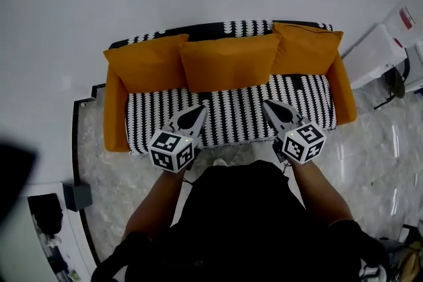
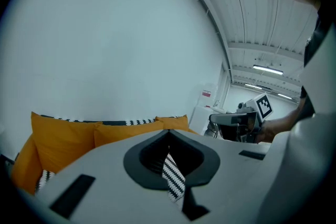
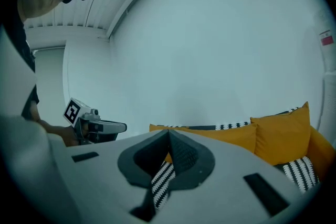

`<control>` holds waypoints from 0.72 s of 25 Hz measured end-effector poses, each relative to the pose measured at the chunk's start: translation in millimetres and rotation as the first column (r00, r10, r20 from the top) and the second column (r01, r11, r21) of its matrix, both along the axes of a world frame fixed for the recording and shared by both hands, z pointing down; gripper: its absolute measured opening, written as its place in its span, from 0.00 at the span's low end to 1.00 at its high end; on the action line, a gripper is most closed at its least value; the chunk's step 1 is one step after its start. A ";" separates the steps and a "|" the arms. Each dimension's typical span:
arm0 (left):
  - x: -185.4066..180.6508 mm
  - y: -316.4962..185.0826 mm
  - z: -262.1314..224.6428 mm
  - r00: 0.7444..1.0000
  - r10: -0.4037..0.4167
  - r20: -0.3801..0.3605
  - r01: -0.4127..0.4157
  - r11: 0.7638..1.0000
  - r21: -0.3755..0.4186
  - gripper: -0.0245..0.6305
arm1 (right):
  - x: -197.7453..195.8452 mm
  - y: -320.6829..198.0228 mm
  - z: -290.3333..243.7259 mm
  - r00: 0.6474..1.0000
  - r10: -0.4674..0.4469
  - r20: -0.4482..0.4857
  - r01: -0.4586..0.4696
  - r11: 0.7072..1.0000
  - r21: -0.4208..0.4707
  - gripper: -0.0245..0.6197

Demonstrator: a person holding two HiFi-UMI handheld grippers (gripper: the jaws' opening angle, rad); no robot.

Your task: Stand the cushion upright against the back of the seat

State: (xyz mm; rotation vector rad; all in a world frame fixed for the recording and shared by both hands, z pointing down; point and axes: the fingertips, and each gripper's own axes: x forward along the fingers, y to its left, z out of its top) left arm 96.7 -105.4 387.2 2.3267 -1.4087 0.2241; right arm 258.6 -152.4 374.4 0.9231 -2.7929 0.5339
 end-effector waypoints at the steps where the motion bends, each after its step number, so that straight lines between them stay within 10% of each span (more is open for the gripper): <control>1: 2.2 1.0 -1.6 1.000 -0.003 0.002 0.003 1.000 0.003 0.06 | 1.2 1.0 -1.8 1.000 -0.003 0.003 0.003 1.000 0.005 0.09; 18: 89.0 39.1 -16.7 0.996 -0.085 0.010 0.085 0.996 0.023 0.06 | 78.3 39.3 -28.1 0.996 -0.082 0.023 0.081 0.996 0.022 0.09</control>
